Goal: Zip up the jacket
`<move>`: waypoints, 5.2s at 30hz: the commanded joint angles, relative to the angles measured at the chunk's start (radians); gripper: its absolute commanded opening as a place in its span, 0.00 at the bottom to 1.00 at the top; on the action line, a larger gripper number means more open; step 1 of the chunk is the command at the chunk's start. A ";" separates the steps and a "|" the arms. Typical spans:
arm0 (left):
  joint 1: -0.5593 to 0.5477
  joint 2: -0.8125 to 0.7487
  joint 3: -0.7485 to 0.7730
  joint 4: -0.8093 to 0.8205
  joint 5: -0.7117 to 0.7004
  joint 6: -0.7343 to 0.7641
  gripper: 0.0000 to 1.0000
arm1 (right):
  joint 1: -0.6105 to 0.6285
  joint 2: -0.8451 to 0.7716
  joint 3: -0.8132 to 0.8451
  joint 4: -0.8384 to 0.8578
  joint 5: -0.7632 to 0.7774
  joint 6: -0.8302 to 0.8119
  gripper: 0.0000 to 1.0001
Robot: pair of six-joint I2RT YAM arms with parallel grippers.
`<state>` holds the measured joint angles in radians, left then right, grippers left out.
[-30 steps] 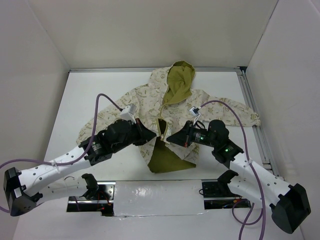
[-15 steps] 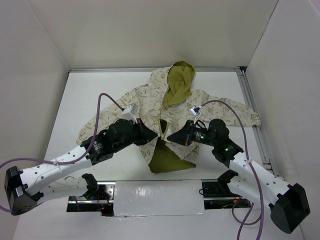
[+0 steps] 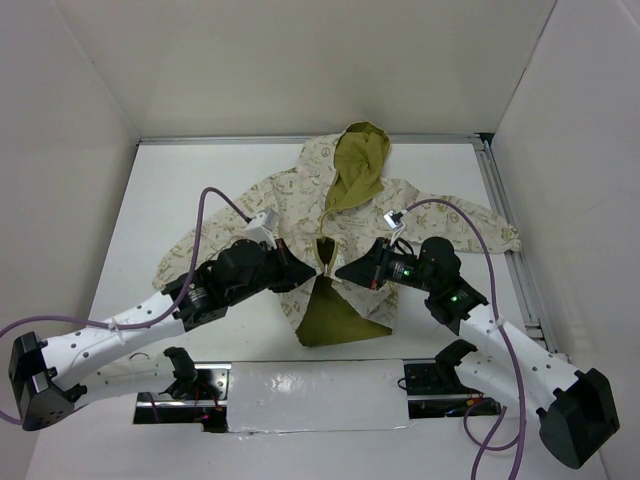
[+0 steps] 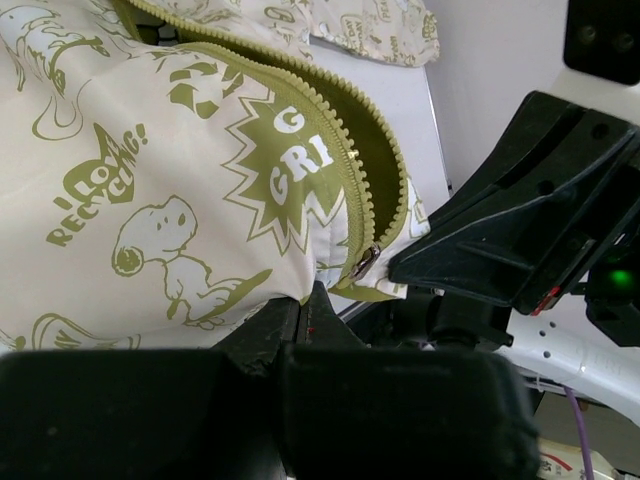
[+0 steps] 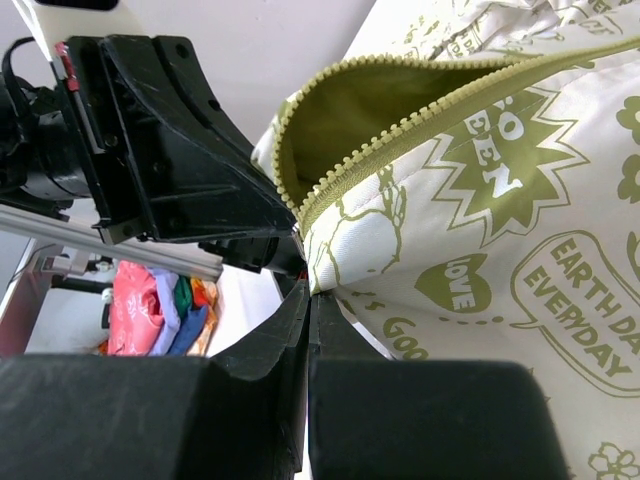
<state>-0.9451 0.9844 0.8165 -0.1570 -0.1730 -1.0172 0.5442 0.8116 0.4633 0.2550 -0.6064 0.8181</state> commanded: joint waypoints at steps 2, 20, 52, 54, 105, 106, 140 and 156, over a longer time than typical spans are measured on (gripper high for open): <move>0.000 -0.020 -0.008 0.020 0.029 0.035 0.00 | -0.009 -0.006 0.028 0.069 -0.033 -0.003 0.00; -0.001 -0.007 -0.005 0.108 0.119 0.206 0.00 | 0.003 0.077 0.090 -0.013 -0.104 -0.053 0.00; -0.023 -0.020 0.021 -0.058 0.222 0.328 0.00 | -0.010 0.077 0.175 -0.140 -0.098 -0.138 0.00; -0.023 -0.029 0.032 -0.085 0.187 0.310 0.00 | 0.005 0.095 0.186 -0.167 -0.115 -0.183 0.03; -0.049 0.037 0.121 -0.423 0.257 0.143 0.08 | 0.016 0.069 0.110 0.109 0.065 0.027 0.00; -0.049 0.040 0.140 -0.432 0.239 0.138 0.29 | 0.020 0.063 0.103 0.092 0.066 0.018 0.00; -0.083 -0.059 -0.131 0.338 -0.013 -0.278 0.97 | 0.269 -0.177 -0.132 0.164 0.464 0.234 0.00; -0.083 -0.018 -0.082 0.377 -0.020 -0.165 0.83 | 0.270 -0.106 -0.078 0.147 0.457 0.248 0.00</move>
<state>-1.0245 0.9459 0.6643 0.1993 -0.2012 -1.2304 0.8082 0.7155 0.3290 0.3931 -0.1547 1.0763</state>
